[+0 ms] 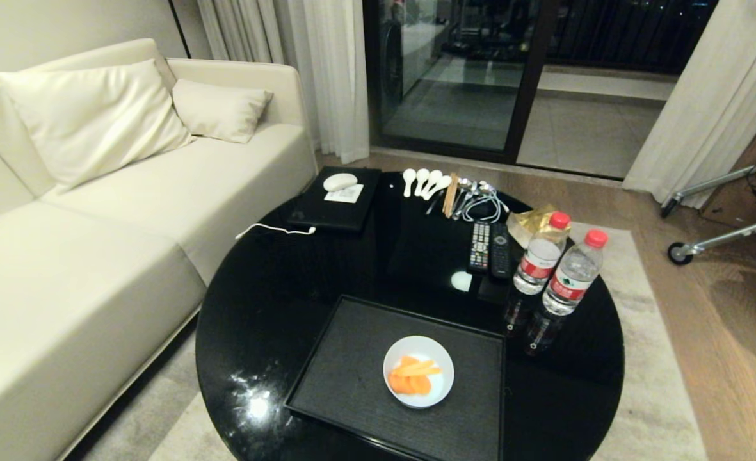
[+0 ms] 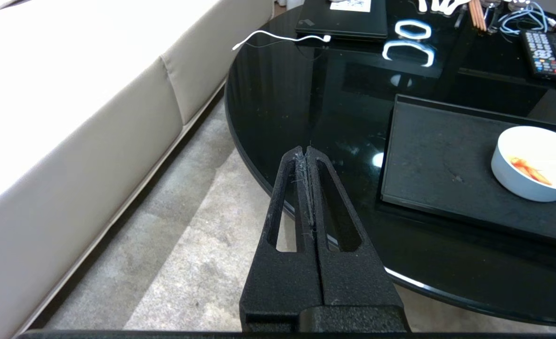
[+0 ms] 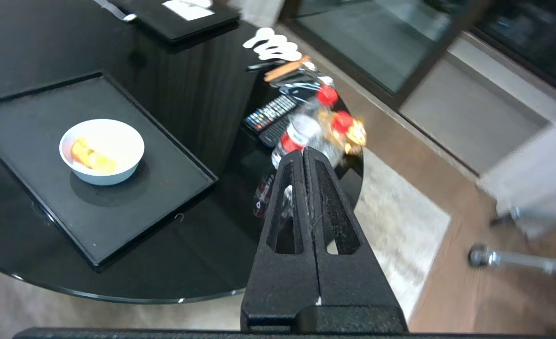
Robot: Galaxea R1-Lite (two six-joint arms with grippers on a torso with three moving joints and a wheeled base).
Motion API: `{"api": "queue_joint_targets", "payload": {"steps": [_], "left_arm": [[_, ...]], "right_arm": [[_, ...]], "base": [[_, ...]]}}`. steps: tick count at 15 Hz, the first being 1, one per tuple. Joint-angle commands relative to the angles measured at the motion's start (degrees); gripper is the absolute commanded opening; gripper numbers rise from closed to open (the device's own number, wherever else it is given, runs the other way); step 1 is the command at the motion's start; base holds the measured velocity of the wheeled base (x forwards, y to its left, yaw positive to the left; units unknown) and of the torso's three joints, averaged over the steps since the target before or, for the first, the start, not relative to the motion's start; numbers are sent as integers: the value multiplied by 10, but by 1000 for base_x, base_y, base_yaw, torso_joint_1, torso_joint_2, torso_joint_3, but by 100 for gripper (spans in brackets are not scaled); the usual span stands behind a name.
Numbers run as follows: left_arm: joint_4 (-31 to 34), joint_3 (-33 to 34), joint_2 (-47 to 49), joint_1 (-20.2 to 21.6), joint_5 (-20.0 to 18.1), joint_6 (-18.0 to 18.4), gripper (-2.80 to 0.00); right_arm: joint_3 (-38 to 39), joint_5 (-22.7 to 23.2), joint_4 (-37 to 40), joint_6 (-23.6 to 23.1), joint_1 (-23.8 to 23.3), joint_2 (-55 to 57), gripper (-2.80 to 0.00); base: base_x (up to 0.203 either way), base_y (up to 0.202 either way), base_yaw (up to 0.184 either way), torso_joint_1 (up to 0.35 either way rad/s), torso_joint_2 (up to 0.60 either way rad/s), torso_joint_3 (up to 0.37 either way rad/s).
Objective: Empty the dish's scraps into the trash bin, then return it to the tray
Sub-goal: Pick up the bowl with leftover food
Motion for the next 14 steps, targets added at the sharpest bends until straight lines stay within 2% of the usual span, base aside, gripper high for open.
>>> {"api": "queue_joint_targets", "payload": {"steps": [1,5,8,9,11,13,14], "left_arm": [[0,0,0,0,0,0,-280],[0,0,0,0,0,0,-280],[0,0,0,0,0,0,-280],[0,0,0,0,0,0,-280],[0,0,0,0,0,0,-280],[0,0,0,0,0,0,-280],[0,0,0,0,0,0,-280]], "right_arm": [[-59,17,-4,-29,1,142,-280],[-171,24,-10,-47,19,311,-280],[-247,-25,-11,-42,94,438,-280],[-268,-55,-11,-26,129,476,-280],[-296,-133,-11,49,204,546,-280],[-305,-217,-7,138,249,607,-280],[-305,-241,-5,174,261,631,-280]], "base": [[0,0,0,0,0,0],[0,0,0,0,0,0],[0,0,0,0,0,0],[0,0,0,0,0,0],[0,0,0,0,0,0],[0,0,0,0,0,0],[0,0,0,0,0,0]]}}
